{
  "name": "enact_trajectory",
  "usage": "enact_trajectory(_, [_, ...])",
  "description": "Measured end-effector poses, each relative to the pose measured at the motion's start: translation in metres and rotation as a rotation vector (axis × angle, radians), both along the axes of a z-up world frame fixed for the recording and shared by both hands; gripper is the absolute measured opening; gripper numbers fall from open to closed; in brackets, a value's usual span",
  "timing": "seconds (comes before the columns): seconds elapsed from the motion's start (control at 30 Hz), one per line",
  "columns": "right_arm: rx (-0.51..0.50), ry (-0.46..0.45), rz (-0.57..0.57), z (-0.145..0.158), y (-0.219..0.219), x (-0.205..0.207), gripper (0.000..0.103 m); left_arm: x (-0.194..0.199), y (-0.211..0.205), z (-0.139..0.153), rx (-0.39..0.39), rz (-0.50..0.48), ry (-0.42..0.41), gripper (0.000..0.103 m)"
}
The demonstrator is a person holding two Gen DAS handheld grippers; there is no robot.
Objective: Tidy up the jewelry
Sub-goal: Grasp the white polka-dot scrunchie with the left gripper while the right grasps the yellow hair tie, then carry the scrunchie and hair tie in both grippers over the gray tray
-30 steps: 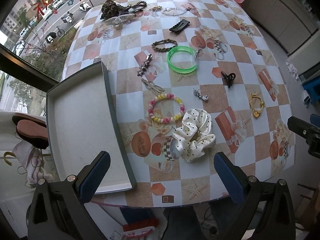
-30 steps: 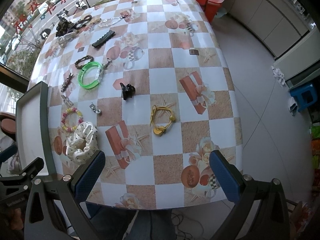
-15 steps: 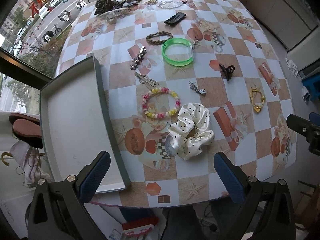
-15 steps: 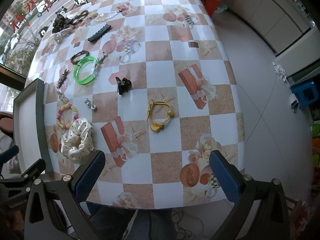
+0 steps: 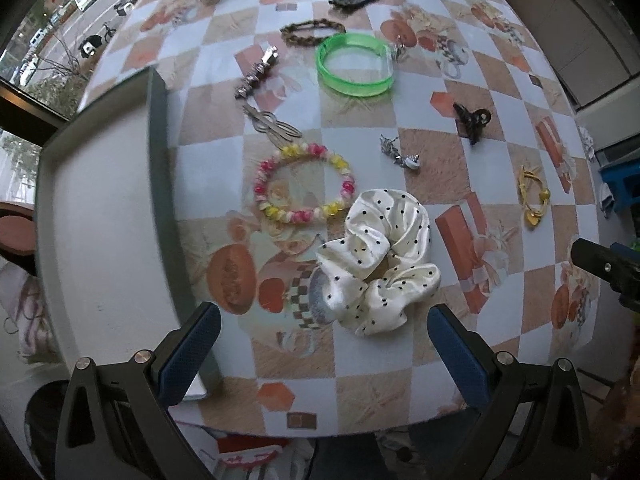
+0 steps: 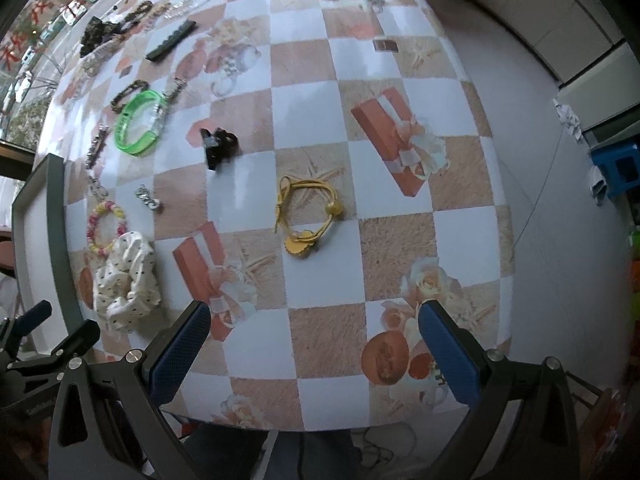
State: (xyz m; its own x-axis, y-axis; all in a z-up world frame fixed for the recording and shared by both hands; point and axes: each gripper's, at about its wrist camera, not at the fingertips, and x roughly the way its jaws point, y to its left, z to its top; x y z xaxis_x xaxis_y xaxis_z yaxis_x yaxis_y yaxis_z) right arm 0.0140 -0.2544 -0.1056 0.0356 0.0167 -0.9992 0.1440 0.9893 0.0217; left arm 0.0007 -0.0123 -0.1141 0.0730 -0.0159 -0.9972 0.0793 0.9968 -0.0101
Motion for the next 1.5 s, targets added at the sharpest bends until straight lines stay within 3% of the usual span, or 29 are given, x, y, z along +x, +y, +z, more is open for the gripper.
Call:
enact_trajectory(0.47, [-0.005,0.014,0.009,-0.058,-0.011,0.044,0.103,0.009,-0.038,-0.053,-0.022,-0.009,0.045,0.089])
enact_trajectory(0.53, [-0.01,0.025,0.014,-0.066,-0.01,0.05,0.103,0.01,-0.044,-0.06,-0.024,-0.011,0.053,0.074])
enact_trajectory(0.57, [-0.01,0.028,0.015,-0.068,-0.009,0.051,0.101,0.012,-0.047,-0.063,-0.017,-0.012,0.053,0.073])
enact_trajectory(0.67, [-0.04,0.026,0.036,-0.071,-0.006,0.054,0.094,0.014,-0.058,-0.064,-0.001,-0.029,0.031,0.064])
enact_trajectory(0.73, [-0.051,0.013,0.063,-0.069,-0.001,0.054,0.088,0.014,-0.063,-0.062,-0.006,-0.039,0.022,0.044])
enact_trajectory(0.8, [-0.058,-0.002,0.097,-0.065,0.005,0.054,0.077,0.015,-0.069,-0.053,-0.043,-0.037,0.029,0.032])
enact_trajectory(0.87, [-0.059,-0.013,0.128,-0.06,0.011,0.055,0.049,0.017,-0.072,-0.049,-0.059,-0.031,0.025,0.027])
enact_trajectory(0.9, [-0.059,-0.015,0.139,-0.058,0.012,0.056,0.041,0.018,-0.071,-0.04,-0.071,-0.031,0.023,0.026])
enact_trajectory(0.93, [-0.059,-0.014,0.146,-0.056,0.014,0.058,0.023,0.019,-0.07,-0.033,-0.082,-0.033,0.018,0.026])
enact_trajectory(0.97, [-0.052,-0.01,0.145,-0.056,0.014,0.058,0.017,0.02,-0.072,-0.028,-0.09,-0.037,0.011,0.026])
enact_trajectory(1.13, [0.028,-0.012,0.11,-0.041,-0.001,0.066,0.016,0.019,-0.076,0.007,-0.112,-0.04,-0.027,0.026])
enact_trajectory(1.33, [0.146,-0.034,0.089,-0.013,-0.026,0.071,0.016,0.013,-0.056,0.028,-0.094,0.015,-0.087,0.026])
enact_trajectory(1.5, [0.199,-0.057,0.129,0.002,-0.004,0.07,0.016,0.016,-0.019,0.05,-0.077,0.093,-0.135,0.026])
